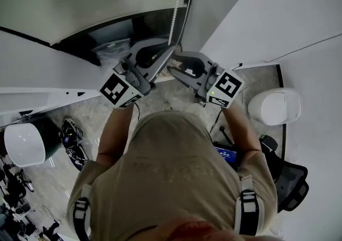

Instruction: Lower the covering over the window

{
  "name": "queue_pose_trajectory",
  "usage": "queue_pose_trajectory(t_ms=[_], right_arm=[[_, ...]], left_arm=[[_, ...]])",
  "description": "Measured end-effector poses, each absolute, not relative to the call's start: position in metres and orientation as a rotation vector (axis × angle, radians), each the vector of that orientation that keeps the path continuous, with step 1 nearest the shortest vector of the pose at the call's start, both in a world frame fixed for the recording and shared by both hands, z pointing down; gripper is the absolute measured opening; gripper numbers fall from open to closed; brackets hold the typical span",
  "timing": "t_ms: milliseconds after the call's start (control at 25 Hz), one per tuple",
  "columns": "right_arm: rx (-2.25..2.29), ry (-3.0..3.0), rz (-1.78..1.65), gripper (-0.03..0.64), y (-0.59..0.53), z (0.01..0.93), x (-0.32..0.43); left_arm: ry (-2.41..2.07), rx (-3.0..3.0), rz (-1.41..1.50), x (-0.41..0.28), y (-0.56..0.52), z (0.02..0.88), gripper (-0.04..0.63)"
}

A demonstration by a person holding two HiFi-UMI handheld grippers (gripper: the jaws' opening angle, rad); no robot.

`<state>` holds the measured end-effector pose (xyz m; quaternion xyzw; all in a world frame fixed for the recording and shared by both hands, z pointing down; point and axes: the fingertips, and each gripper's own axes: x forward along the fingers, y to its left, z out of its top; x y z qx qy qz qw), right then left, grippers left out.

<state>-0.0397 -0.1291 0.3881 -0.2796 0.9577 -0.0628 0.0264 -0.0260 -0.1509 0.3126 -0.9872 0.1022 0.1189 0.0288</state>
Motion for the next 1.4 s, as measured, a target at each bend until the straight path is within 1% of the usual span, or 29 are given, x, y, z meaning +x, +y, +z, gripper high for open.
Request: queue_pose_trajectory(t_ms=[40,120,240,440,480,560,760,840,960,1000,1040,1080,1240,1400], right_arm=[[-0.832,2.926,-0.227,0.128,-0.130,0.381,-0.033],[-0.839,2.825,-0.253,0.129,-0.135,0.358,-0.017],[-0.936,2.752,-0.185,0.129,-0.136,0.328,-0.005],[-0.941,2.767,-0.096,0.124,-0.128,0.313,-0.018],[-0.936,2.745,-0.095,0.109,-0.126,0.309,-0.020],[-0.960,2.699,-0.065,0.043,-0.122,0.300,-0.019],[-0.948,2.709,-0.067,0.030,-0.126,0.298,-0.026],[-0.973,2.712,-0.104,0.014,-0.127,0.308,-0.026],[-1.014,2.688,-0.192,0.011,-0.134,0.316,-0.018],[-1.036,2.676,-0.202,0.011,-0.136,0.316,-0.015],[-1.059,2.662,-0.201,0.011,-0.137,0.316,-0.011],[-1.079,2.648,-0.198,0.011,-0.138,0.317,-0.008],[-1.112,2.678,-0.225,0.011,-0.139,0.341,-0.011],[-1.070,2.771,-0.322,0.011,-0.125,0.378,-0.032]], left_arm=[[0.331,-3.036,0.348,-0.029,-0.154,0.315,0.025],[0.344,-3.031,0.285,-0.031,-0.156,0.328,0.025],[0.303,-3.098,0.219,-0.026,-0.142,0.358,0.025],[0.247,-3.156,0.275,-0.017,-0.114,0.371,0.025],[0.246,-3.155,0.291,-0.018,-0.109,0.370,0.025],[0.244,-3.160,0.292,-0.020,-0.104,0.371,0.025],[0.179,-3.179,0.277,-0.019,-0.098,0.375,0.025],[0.185,-3.185,0.262,-0.020,-0.098,0.383,0.025],[0.210,-3.182,0.233,-0.027,-0.100,0.394,0.026],[0.205,-3.196,0.219,-0.030,-0.098,0.397,0.038],[0.203,-3.217,0.224,-0.035,-0.098,0.398,0.093],[0.213,-3.240,0.261,-0.041,-0.099,0.395,0.120],[0.302,-3.256,0.476,-0.066,-0.124,0.358,0.130],[0.218,-3.171,0.498,-0.053,-0.131,0.314,0.130]])
